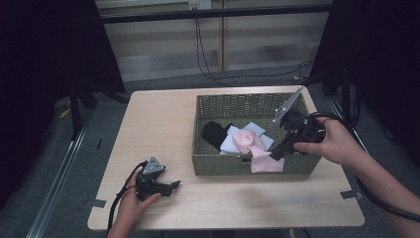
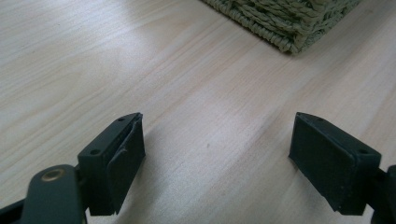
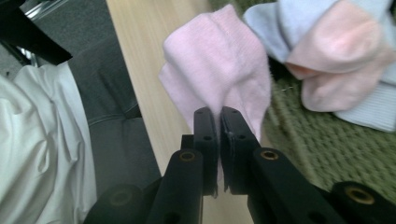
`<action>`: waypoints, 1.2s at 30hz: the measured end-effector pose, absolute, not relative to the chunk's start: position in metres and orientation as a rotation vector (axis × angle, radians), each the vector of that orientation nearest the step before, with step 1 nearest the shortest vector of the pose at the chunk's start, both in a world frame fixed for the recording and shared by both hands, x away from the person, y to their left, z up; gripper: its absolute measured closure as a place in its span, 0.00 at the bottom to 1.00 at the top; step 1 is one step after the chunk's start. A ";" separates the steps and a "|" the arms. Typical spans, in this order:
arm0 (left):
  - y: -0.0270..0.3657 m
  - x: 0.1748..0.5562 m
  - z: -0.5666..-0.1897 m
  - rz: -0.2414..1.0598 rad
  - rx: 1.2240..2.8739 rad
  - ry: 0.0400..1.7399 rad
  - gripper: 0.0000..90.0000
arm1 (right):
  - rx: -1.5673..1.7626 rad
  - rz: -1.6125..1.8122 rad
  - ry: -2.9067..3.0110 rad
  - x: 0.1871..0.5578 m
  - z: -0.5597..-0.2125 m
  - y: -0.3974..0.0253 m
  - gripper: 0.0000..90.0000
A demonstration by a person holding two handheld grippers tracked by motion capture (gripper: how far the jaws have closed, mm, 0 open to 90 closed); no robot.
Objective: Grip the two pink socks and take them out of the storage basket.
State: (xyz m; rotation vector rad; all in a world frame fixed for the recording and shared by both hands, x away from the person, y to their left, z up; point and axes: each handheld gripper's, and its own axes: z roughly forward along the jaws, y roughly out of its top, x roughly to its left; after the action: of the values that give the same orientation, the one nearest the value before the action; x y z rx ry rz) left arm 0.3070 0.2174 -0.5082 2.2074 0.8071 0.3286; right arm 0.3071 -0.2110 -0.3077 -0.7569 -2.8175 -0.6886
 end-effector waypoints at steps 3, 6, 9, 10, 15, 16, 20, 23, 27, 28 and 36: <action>0.217 0.307 -0.508 0.329 2.208 0.807 0.20 | -0.752 -0.703 -2.811 0.304 -0.318 -0.208 0.82; 0.217 0.307 -0.508 0.329 2.208 0.807 0.20 | -0.752 -0.709 -2.811 0.304 -0.319 -0.208 0.80; 0.217 0.307 -0.508 0.329 2.207 0.806 0.20 | -0.805 -0.746 -2.815 0.314 -0.315 -0.210 0.75; 0.217 0.307 -0.508 0.329 2.207 0.806 0.20 | -0.818 -0.757 -2.811 0.317 -0.315 -0.211 0.74; 0.217 0.307 -0.508 0.329 2.207 0.806 0.20 | -0.975 -0.753 -2.845 0.346 -0.322 -0.212 0.69; 0.217 0.307 -0.508 0.328 2.207 0.808 0.20 | -0.999 -0.745 -2.843 0.352 -0.326 -0.212 0.68; 0.217 0.307 -0.508 0.328 2.207 0.807 0.20 | -1.084 -0.664 -2.862 0.374 -0.345 -0.205 0.65; 0.217 0.307 -0.508 0.328 2.207 0.807 0.20 | -1.109 -0.610 -2.879 0.388 -0.363 -0.197 0.62; 0.217 0.307 -0.508 0.328 2.207 0.808 0.20 | -1.163 -0.593 -2.844 0.402 -0.382 -0.189 0.58; 0.217 0.307 -0.508 0.328 2.207 0.808 0.20 | -1.163 -0.593 -2.844 0.402 -0.382 -0.189 0.58; 0.217 0.307 -0.508 0.328 2.207 0.808 0.20 | -1.274 -0.562 -2.833 0.422 -0.404 -0.182 0.55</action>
State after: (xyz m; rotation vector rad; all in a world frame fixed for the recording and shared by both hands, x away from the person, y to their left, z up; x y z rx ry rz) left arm 0.3070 0.2174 -0.5082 2.2069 0.8076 0.3281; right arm 0.4222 -0.1823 -0.4042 -1.2736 -2.8332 -0.5622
